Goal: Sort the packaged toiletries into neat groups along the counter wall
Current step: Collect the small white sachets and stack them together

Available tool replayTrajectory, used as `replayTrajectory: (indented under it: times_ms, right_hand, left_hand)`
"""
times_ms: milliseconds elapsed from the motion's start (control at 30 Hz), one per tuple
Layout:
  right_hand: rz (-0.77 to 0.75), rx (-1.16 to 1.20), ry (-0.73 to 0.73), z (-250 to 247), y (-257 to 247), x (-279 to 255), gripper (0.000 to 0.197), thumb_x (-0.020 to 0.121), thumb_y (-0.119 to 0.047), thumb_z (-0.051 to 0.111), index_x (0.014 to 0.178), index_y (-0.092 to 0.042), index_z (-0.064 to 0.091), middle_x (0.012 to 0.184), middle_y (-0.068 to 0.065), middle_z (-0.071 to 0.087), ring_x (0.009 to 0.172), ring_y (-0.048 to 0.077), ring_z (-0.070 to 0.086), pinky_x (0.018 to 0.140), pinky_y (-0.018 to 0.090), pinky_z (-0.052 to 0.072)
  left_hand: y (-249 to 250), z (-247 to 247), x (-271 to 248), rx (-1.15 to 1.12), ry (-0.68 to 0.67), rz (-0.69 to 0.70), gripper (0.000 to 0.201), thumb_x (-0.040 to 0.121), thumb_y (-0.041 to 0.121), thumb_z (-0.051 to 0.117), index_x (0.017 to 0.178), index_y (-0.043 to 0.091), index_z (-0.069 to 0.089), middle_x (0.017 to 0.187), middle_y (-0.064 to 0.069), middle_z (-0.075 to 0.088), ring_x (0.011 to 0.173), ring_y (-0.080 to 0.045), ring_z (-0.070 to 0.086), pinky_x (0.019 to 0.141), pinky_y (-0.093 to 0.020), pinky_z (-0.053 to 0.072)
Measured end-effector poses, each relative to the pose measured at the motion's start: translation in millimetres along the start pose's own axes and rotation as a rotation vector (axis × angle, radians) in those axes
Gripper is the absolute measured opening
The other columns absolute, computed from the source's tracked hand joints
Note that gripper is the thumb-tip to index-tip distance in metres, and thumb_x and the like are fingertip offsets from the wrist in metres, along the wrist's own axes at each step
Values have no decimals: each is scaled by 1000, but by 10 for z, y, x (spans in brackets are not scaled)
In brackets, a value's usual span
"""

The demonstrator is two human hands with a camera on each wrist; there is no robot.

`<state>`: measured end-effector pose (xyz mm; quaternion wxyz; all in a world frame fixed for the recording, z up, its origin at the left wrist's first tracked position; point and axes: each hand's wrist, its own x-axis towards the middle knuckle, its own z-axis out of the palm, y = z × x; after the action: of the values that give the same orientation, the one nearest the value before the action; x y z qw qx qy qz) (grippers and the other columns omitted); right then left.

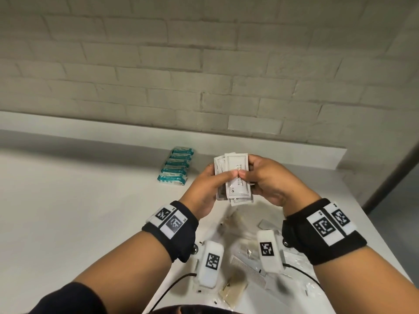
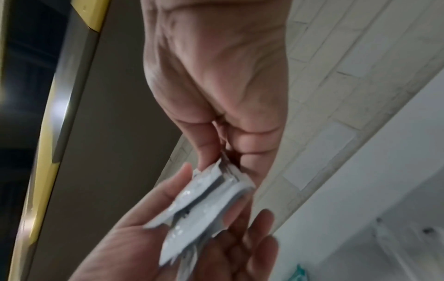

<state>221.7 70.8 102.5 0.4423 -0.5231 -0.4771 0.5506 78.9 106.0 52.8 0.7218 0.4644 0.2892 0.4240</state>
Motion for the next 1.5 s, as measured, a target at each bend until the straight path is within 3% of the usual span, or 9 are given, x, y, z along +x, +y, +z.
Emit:
replayTrajectory:
  times_ms: [267,400,500,667,767,933,1100,1333,1500]
  right_hand:
    - [-51,106,192,174,112,86,35,84,17,54,112,-5,57,89,8,70,77,22,67,64,31,56]
    - [-129,-297,345,253,167,106,40,75,-1,74,105,-17,53,72,0,57,66,18,59,58,31,50]
    - [-193,-604,410,230,141,85,58,70,-20,81,119,-22,49,88,0,52,70,12,56,60,25,44]
    - [-235,-685,-81,110,49,-81,127,58,-28,90,149,-43,3,148,-4,23,134,8,28,104,23,31]
    - [-297,-1018,-174,206,39,-110,149,51,-39,91,136,-52,-31,155,-8,11,142,10,14,115,31,24]
    - [-343,-983,-116,225,-27,-139,149,53,-34,91,140,-47,-29,152,-3,21,141,12,19,110,24,25]
    - [-372,-1028,-74,260,-50,-165,147,53,-40,90,141,-47,-27,147,1,29,137,14,26,108,25,31]
    - [-356,-1140,-119,357,-67,-191,150,49,-46,90,140,-47,-29,136,-2,36,129,12,32,108,28,32]
    - [-368,-1172,-108,367,-69,-131,145,53,-45,87,139,-48,-30,131,-1,38,124,13,36,104,27,35]
  left_hand:
    - [40,52,-25,-175,-87,-156,20,95,11,50,104,7,67,88,-12,69,80,-25,68,75,-37,56]
    - [11,36,-30,-194,25,-197,19,95,9,46,103,6,63,83,-14,66,69,-25,67,66,-38,57]
    - [21,12,-43,-251,84,-251,17,96,12,45,88,4,57,73,-12,63,60,-22,66,59,-33,59]
    - [172,-10,-57,-327,25,-291,40,89,43,60,107,7,62,84,-9,60,69,-18,61,70,-32,53]
    - [201,16,-93,-346,-131,-334,72,83,57,59,134,7,53,118,-15,61,108,-28,60,103,-41,43]
    - [177,-27,-91,-335,-159,-292,25,82,30,63,98,11,64,83,-9,65,74,-22,67,66,-30,57]
    - [207,1,-125,-332,-172,-308,24,89,31,55,88,9,65,74,-9,65,64,-22,67,56,-27,56]
    - [262,35,-113,-376,-133,-356,42,90,45,54,110,8,63,104,-14,60,96,-28,61,87,-37,51]
    - [270,-2,-94,-365,-141,-352,39,89,41,57,106,8,65,104,-13,61,96,-26,62,86,-35,52]
